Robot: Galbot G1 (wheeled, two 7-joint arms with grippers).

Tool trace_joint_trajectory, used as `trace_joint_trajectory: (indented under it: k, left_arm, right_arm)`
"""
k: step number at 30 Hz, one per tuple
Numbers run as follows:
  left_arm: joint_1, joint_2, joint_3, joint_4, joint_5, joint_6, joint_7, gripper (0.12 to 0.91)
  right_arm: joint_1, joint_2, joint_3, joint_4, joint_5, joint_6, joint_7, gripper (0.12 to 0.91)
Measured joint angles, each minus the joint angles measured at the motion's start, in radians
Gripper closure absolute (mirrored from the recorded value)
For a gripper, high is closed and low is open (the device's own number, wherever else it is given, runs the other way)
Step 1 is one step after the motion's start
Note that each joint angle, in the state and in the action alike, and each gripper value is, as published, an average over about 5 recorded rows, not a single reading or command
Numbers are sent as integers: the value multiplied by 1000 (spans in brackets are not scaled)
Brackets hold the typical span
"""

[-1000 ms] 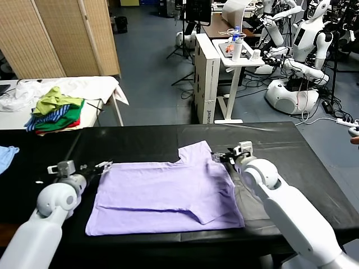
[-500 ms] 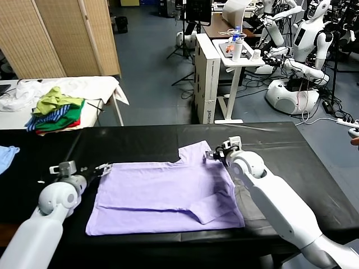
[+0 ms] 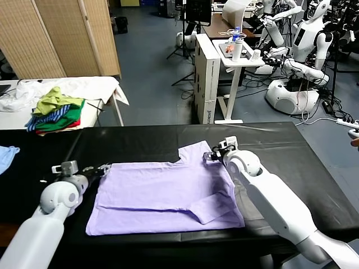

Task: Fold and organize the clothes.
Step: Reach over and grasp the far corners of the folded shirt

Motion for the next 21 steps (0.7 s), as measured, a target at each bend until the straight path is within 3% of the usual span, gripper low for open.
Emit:
trace_joint_trajectory:
  k: [4, 9, 13, 21]
  left_arm:
    - [4, 1, 0, -1, 2, 1, 2, 675]
    - [5, 1, -1, 0, 2, 0, 12, 766]
    - [2, 2, 1, -2, 2, -4, 20, 811]
    - [4, 7, -6, -14, -5, -5, 18, 822]
  right_arm:
    - [-2, 3, 0, 0, -1, 0, -3, 515]
    - [-6, 4, 0, 3, -8, 4, -10, 745]
    - [-11, 4, 3, 8, -12, 15, -14, 871]
    - [-36, -12, 25, 53, -13, 87, -18, 886]
